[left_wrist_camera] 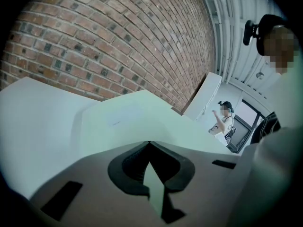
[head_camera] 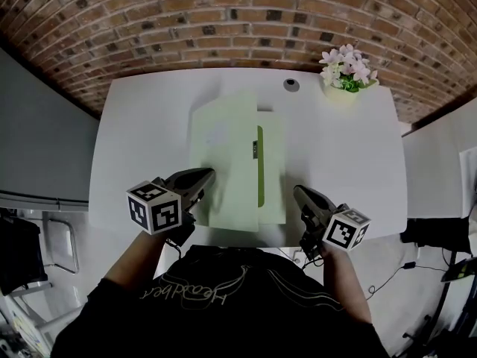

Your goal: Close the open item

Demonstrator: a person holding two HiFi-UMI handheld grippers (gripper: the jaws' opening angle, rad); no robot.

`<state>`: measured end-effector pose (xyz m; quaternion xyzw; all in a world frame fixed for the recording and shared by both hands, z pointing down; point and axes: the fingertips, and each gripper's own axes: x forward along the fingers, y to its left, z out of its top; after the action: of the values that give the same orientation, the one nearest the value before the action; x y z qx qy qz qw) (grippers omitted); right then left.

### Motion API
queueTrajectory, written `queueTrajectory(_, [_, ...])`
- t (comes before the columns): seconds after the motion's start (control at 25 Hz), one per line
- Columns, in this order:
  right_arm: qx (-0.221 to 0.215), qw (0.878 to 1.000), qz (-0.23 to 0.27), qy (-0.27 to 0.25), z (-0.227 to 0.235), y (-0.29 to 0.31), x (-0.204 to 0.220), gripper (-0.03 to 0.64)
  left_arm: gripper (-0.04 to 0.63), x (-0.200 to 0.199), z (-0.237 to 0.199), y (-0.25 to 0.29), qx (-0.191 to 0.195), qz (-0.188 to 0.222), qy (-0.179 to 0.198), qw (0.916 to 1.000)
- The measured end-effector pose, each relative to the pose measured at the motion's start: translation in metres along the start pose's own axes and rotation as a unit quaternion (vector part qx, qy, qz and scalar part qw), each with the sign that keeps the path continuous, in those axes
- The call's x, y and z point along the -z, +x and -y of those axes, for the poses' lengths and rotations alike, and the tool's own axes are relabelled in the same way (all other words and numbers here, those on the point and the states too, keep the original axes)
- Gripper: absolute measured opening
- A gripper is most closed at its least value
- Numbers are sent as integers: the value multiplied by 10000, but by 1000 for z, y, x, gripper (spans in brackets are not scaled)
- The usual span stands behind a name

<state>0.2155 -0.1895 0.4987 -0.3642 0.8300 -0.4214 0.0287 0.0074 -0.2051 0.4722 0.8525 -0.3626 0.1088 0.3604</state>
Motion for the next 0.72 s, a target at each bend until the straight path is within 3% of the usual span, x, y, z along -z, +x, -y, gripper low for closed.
queueTrajectory(0.44, [67, 9989, -338, -321, 14, 21, 9, 3, 3, 3, 1, 9, -74, -25, 16, 10000])
queueTrajectory(0.72, [517, 9956, -530, -579, 33, 29, 14, 3, 3, 7, 2, 14, -91, -73, 4, 9999])
